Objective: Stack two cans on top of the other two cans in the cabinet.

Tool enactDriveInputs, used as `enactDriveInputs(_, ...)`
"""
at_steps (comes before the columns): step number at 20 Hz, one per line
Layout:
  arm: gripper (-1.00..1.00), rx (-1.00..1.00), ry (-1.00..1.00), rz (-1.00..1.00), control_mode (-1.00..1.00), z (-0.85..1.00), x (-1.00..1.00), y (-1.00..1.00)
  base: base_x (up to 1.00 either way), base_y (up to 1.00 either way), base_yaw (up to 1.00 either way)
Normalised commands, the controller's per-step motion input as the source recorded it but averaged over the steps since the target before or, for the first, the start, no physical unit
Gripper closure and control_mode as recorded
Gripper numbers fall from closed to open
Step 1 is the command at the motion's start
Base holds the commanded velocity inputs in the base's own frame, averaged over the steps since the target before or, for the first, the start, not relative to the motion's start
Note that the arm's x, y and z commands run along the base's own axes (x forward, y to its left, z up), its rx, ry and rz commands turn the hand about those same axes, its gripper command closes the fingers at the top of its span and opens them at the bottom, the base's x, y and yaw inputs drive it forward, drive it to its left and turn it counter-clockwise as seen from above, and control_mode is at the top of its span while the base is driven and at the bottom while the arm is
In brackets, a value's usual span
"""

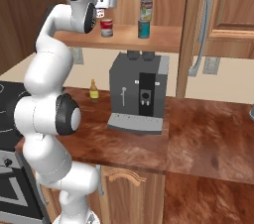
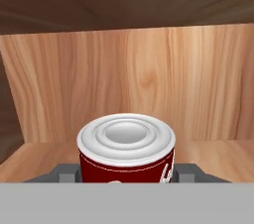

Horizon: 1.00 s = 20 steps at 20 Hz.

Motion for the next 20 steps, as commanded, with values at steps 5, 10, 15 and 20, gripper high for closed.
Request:
enactDriveInputs(5,1.00,0.00,0.00,-0.01,-1.00,0.00,0.00,-0.22,0.00,0.00,0.00)
enactDriveInputs(10,1.00,0.00,0.00,-0.01,-1.00,-0.01,0.03,-0.05,0.00,0.00,0.00)
enactDriveInputs(15,1.00,0.00,0.00,0.00,-1.00,-0.12,0.18,0.00,0.00,0.00,0.00)
enactDriveInputs(20,1.00,0.00,0.00,0.00,-1.00,-0.20,0.18,0.00,0.00,0.00,0.00)
